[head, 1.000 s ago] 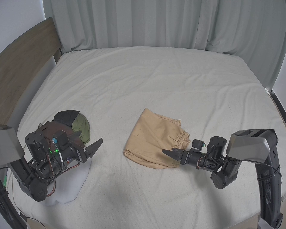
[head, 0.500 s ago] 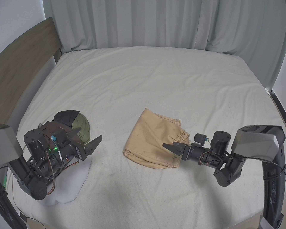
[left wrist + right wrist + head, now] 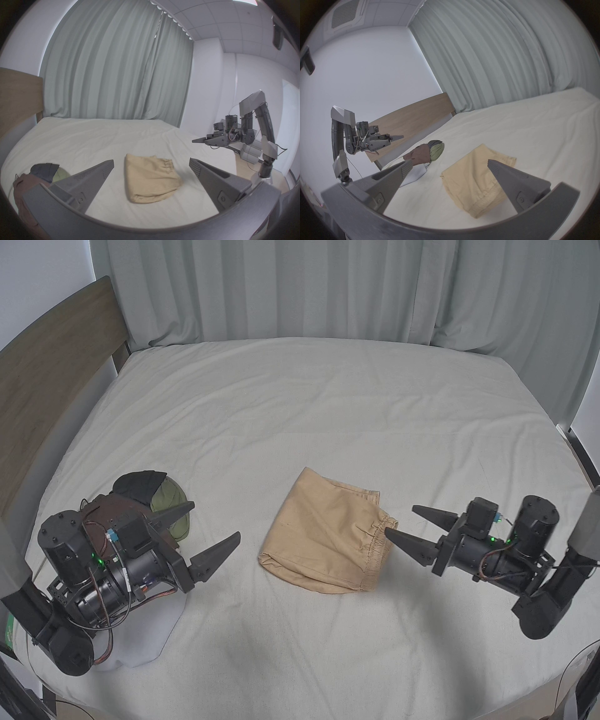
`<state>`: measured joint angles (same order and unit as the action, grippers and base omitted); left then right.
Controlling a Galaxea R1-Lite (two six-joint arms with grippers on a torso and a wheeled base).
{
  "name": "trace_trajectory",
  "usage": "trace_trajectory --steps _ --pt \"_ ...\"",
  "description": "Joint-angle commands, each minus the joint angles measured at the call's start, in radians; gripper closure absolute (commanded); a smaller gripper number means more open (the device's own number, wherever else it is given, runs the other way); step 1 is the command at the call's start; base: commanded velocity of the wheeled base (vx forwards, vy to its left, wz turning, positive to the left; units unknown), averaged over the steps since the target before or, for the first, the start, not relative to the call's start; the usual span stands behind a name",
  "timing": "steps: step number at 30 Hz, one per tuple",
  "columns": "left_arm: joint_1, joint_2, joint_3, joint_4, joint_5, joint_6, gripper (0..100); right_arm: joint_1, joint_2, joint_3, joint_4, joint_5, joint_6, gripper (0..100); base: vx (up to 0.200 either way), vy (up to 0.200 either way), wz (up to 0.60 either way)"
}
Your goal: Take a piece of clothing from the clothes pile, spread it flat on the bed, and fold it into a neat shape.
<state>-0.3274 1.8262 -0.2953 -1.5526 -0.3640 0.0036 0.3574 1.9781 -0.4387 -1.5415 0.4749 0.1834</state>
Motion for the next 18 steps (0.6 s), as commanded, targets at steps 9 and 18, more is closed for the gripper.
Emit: trace_trajectory --steps 9,18 --pt "-0.117 -0.306 0.139 0.0 -0.003 0.03 0 -0.138 -0.435 0.268 0.0 -0.013 -0.117 0 0.0 0.0 0.0" --pt "-0.101 -0.55 0.148 0.026 0.076 0.035 0 -0.144 -0.713 0.367 0.031 -0.013 -0.133 0 0.0 0.0 0.0"
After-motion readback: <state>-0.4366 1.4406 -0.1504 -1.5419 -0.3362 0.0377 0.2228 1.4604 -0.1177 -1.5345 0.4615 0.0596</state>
